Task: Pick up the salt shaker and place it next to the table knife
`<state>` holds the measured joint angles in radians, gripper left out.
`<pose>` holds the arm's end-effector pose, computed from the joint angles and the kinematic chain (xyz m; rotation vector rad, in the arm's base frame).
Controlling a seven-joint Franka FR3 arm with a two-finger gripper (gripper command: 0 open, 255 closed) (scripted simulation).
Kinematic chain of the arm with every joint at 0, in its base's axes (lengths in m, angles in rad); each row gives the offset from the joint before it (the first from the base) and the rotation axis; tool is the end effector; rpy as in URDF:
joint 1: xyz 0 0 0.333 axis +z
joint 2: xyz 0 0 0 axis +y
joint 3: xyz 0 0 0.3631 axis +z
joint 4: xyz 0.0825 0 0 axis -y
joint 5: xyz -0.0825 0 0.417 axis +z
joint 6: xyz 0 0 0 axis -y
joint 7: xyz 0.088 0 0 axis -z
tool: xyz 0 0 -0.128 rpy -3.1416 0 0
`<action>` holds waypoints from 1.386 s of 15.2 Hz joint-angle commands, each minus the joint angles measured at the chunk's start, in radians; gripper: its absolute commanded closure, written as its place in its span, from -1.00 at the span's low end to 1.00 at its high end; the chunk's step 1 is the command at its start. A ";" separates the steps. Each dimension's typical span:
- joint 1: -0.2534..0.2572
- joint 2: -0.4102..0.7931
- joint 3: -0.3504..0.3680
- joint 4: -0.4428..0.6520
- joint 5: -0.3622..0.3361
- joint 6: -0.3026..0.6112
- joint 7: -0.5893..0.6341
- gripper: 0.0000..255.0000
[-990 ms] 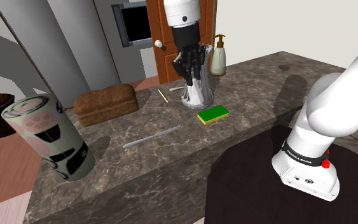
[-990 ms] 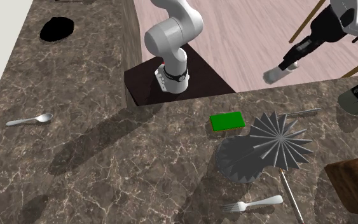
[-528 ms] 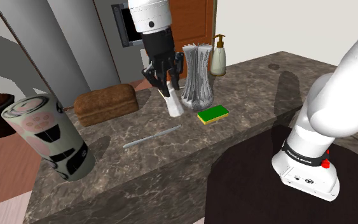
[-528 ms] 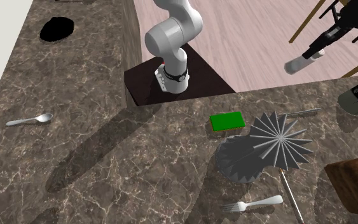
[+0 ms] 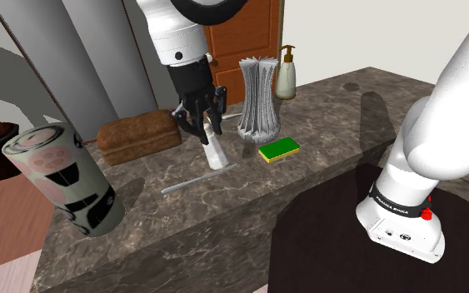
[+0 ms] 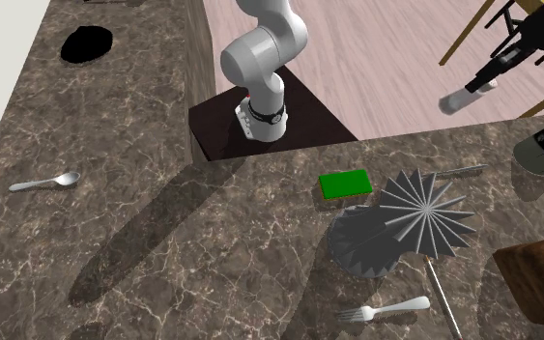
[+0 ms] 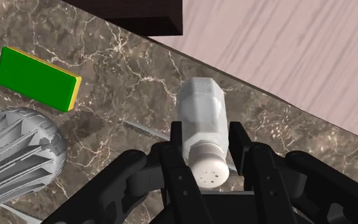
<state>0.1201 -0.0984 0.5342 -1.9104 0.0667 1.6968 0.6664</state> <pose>0.4236 0.3461 0.5379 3.0702 -0.0462 -0.1707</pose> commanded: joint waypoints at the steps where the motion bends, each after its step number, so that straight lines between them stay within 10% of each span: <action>1: 0.001 0.004 0.001 -0.026 -0.001 0.030 0.001 1.00; 21: 0.007 0.081 0.016 -0.225 -0.035 0.296 0.026 1.00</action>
<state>0.1278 -0.0242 0.5502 -2.1288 0.0354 1.9800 0.6911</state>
